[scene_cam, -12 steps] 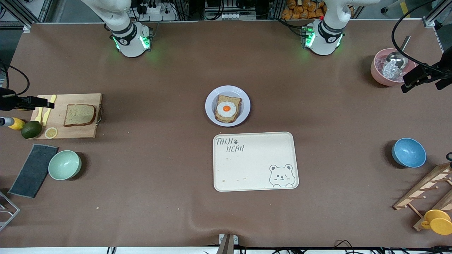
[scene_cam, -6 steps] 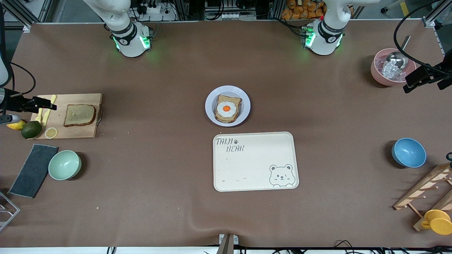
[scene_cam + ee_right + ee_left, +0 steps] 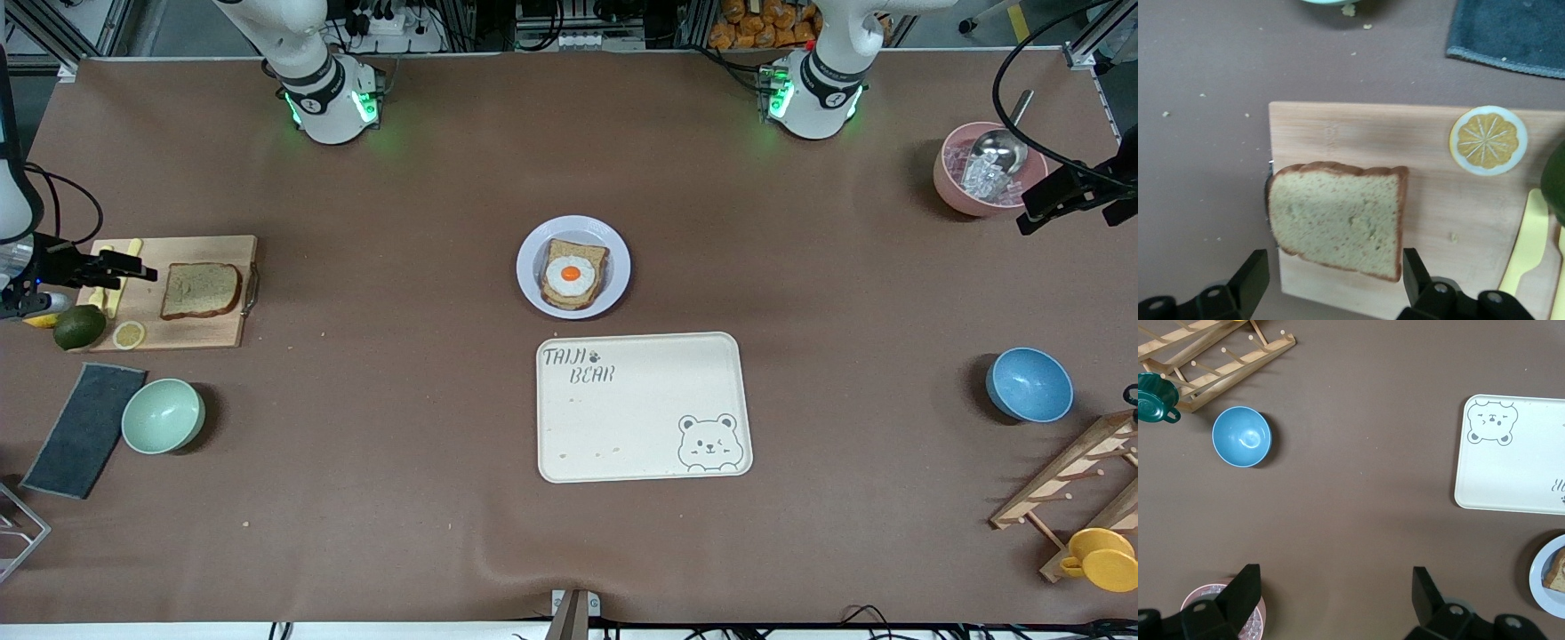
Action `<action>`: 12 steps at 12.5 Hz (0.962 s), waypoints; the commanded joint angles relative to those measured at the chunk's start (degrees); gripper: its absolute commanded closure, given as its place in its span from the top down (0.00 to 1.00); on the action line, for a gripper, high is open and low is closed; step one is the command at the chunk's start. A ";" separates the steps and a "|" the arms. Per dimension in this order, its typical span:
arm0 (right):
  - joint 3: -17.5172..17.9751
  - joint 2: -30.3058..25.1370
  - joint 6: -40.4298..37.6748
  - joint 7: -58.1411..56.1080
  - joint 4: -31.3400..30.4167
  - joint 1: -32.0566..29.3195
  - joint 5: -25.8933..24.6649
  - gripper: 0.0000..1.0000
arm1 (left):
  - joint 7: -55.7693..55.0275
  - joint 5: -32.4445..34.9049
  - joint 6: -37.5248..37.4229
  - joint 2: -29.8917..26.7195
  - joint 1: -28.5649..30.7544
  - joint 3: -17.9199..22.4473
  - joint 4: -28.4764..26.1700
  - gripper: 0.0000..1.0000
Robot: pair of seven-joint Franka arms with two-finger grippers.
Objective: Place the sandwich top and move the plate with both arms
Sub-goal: 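Reach the right gripper to the bread slice on the cutting board and grasp it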
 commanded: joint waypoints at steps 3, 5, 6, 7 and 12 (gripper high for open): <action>0.87 5.26 4.58 -6.13 0.06 -3.07 3.84 0.79 | 0.78 -0.20 0.51 -1.19 0.45 -0.42 -1.14 1.00; 0.87 7.54 6.08 -7.52 0.06 -3.86 5.50 0.79 | 0.86 -0.20 1.21 -1.27 0.45 -0.42 -1.05 1.00; 0.87 8.07 6.35 -8.76 0.06 -4.13 6.38 0.79 | 0.87 -0.20 1.47 -1.27 0.45 -0.33 -0.96 1.00; 0.87 8.51 6.26 -9.20 -0.11 -4.56 6.82 0.77 | 0.87 -0.20 1.48 -1.36 0.54 -0.41 -0.87 1.00; 0.87 9.39 6.44 -9.38 -1.17 -5.97 7.97 0.54 | 0.87 -0.29 1.74 -1.28 0.63 -0.24 -0.96 1.00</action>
